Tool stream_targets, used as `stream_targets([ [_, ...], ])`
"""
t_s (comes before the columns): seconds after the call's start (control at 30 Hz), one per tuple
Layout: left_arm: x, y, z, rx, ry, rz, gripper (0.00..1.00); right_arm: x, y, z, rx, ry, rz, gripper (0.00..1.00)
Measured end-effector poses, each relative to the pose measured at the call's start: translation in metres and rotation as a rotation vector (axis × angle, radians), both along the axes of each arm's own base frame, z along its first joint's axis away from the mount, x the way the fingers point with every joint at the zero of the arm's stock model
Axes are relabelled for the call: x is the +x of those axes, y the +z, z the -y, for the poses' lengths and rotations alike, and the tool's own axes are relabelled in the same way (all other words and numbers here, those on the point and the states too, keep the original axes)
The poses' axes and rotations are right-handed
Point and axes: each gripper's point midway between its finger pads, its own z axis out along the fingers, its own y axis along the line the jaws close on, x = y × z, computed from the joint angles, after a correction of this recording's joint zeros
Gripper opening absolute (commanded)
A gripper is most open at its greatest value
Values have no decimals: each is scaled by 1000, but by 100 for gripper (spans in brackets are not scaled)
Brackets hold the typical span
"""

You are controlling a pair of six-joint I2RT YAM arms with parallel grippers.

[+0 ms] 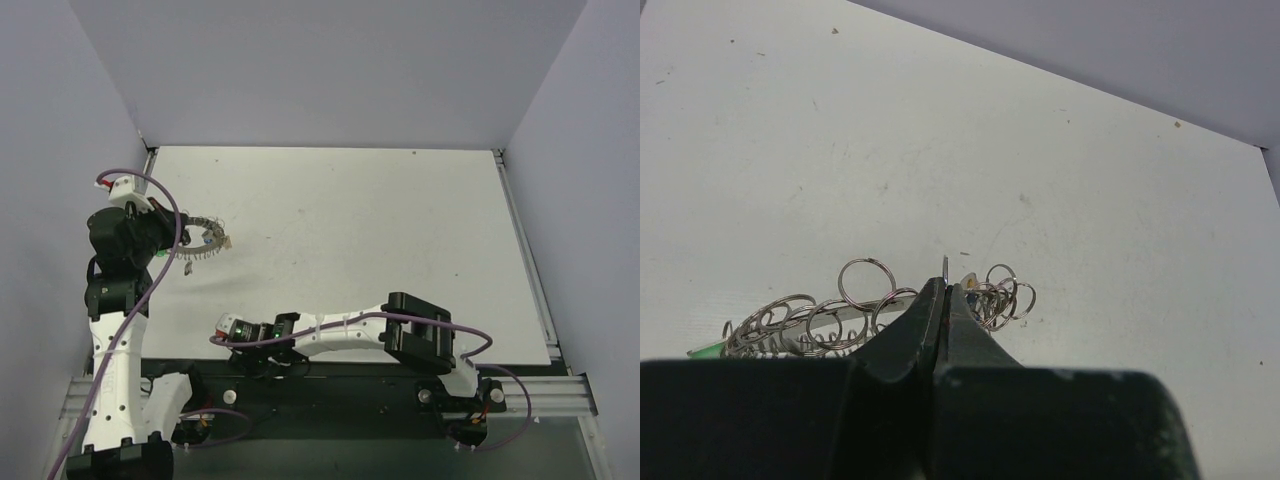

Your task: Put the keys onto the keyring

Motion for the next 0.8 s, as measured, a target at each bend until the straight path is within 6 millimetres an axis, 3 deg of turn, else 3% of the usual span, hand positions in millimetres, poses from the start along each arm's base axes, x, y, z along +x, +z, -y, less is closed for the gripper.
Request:
stream_targets([
  [0.23, -2, 1, 0, 4, -2, 5, 0, -12, -5, 3, -24, 13, -13, 54],
  [0.7, -4, 7, 1, 20, -13, 18, 0, -16, -4, 2, -39, 17, -37, 45],
  [0.8, -4, 12, 1, 25, -13, 29, 0, -13, -4, 11, -51, -8, -45, 45],
])
